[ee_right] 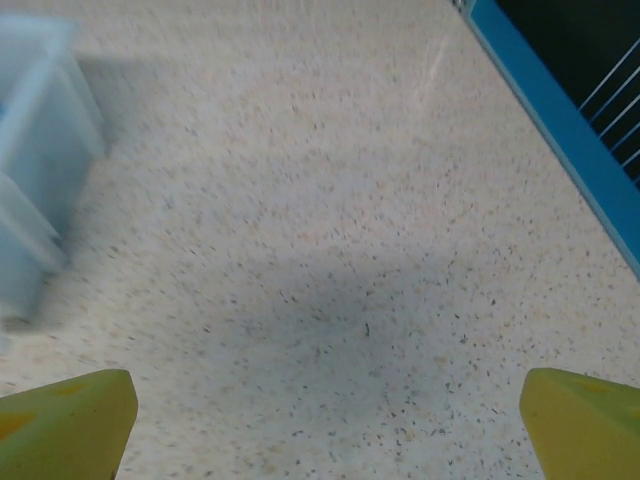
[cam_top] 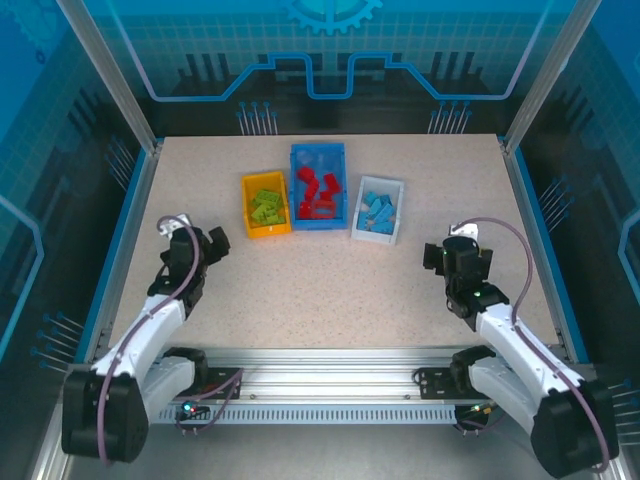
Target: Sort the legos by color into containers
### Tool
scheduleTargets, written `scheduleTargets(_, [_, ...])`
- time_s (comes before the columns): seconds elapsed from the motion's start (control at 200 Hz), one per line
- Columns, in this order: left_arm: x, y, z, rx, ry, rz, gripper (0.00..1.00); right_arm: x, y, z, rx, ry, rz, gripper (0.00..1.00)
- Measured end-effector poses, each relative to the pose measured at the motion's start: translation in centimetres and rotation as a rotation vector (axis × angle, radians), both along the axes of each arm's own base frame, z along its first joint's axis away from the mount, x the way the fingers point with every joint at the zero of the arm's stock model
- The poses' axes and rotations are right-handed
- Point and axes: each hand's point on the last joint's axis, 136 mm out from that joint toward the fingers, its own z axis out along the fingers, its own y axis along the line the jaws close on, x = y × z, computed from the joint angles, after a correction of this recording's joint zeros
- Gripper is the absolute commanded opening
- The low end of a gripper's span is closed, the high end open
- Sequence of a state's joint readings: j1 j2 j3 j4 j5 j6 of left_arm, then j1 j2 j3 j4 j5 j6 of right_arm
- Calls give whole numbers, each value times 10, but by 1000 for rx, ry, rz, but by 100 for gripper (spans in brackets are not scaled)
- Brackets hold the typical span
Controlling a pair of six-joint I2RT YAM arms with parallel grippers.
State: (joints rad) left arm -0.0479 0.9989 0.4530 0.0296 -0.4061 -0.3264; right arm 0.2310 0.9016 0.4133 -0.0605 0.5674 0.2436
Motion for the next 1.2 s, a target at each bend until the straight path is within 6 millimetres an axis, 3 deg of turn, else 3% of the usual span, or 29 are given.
scheduleTargets(0.27, [36, -8, -43, 156, 2, -132, 99, 34, -1, -33, 27, -47, 54, 100])
scheduleTargets(0.505, [63, -16, -51, 187, -60, -189, 99, 65, 13, -32, 35, -123, 165, 100])
scheduleTargets(0.61, [69, -19, -48, 192, -109, -208, 99, 79, 16, -38, 43, -165, 205, 100])
scheduleTargets(0.71, [70, -20, -45, 187, -135, -216, 99, 79, 16, -53, 54, -126, 223, 100])
scheduleTargets(0.92, [74, -19, -37, 181, -171, -216, 99, 95, 20, -35, 51, -168, 247, 100])
scheduleTargets(1.201, [75, -19, -35, 181, -183, -218, 99, 95, 22, -35, 39, -168, 256, 100])
